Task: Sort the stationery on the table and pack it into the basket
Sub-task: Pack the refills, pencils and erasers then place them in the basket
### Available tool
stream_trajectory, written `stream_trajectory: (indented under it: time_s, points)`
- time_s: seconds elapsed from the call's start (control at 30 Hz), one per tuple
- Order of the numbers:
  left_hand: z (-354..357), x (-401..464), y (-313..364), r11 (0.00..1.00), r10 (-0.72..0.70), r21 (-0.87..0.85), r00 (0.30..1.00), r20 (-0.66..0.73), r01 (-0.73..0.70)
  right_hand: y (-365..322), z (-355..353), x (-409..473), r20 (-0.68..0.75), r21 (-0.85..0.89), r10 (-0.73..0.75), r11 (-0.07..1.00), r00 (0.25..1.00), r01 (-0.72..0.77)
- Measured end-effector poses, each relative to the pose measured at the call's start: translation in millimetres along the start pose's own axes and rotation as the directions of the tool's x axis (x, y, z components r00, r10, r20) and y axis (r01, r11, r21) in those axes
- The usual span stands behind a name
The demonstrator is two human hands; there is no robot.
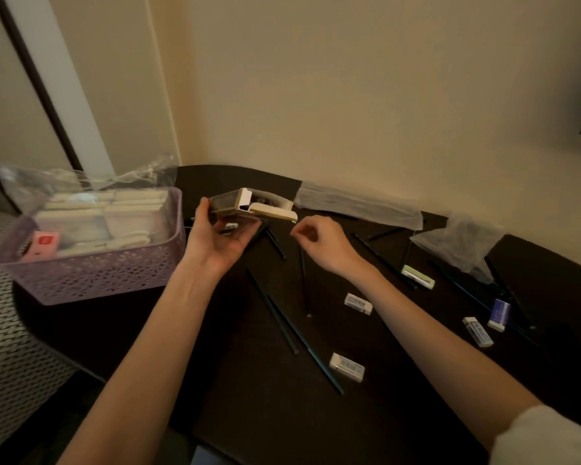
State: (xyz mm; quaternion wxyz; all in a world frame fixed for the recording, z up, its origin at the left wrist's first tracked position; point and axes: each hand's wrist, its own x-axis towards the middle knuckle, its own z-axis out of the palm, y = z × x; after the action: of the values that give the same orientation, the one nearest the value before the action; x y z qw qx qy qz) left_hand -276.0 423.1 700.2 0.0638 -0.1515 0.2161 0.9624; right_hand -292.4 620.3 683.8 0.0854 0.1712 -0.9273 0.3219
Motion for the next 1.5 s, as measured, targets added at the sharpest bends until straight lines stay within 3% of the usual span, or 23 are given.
stream_trajectory:
  time_s: [0.2, 0.47, 0.73, 0.9, 1.03, 1.13, 1.23, 1.33, 1.4, 1.5]
  points:
    - [-19.3, -24.5, 13.7, 0.993, -0.049, 0.106, 0.997, -0.061, 0.055, -16.4, 39.6, 68.6, 0.197, -0.235, -0.223, 0.935, 0.955, 0.267]
    - [-39.3, -52.2, 18.5, 0.988, -0.067, 0.130, 0.986, -0.152, 0.088, -20.7, 69.7, 100.1, 0.296, -0.327, -0.148, 0.913, 0.944, 0.245]
    - [-43.5, -59.6, 20.1, 0.988, -0.082, 0.117, 0.980, -0.181, 0.104, -32.1, 67.5, 106.6, 0.407, -0.487, -0.078, 0.824, 0.910, 0.289]
    - [-46.3, -63.0, 21.8, 0.989, -0.081, 0.107, 0.978, -0.191, 0.103, -36.5, 41.1, 91.8, 0.318, -0.320, -0.079, 0.929, 0.945, 0.185]
    - [-44.8, -69.0, 20.5, 0.993, -0.068, 0.076, 0.977, -0.203, 0.085, -51.1, 4.9, 51.9, 0.113, -0.001, -0.080, 0.997, 0.990, 0.081]
    - [-40.9, -77.7, 15.5, 0.994, -0.066, 0.066, 0.974, -0.217, 0.082, -66.7, -23.1, 6.7, 0.020, 0.264, -0.069, 0.963, 0.997, 0.061]
    - [-39.2, -85.6, 8.8, 0.993, -0.071, 0.074, 0.970, -0.234, 0.091, -84.1, -48.8, -37.3, 0.028, 0.422, -0.097, 0.903, 0.995, 0.076]
    - [-40.6, -88.5, 4.9, 0.992, -0.071, 0.086, 0.966, -0.250, 0.095, -99.0, -70.8, -68.5, -0.008, 0.603, -0.084, 0.794, 0.996, 0.071]
    - [-40.3, -90.9, 1.7, 0.990, -0.074, 0.100, 0.966, -0.248, 0.101, -106.0, -82.0, -87.3, -0.054, 0.632, -0.129, 0.763, 0.990, 0.134]
    - [-40.8, -94.1, -2.0, 0.986, -0.090, 0.114, 0.968, -0.235, 0.120, -114.8, -84.1, -110.2, -0.081, 0.510, -0.251, 0.821, 0.965, 0.256]
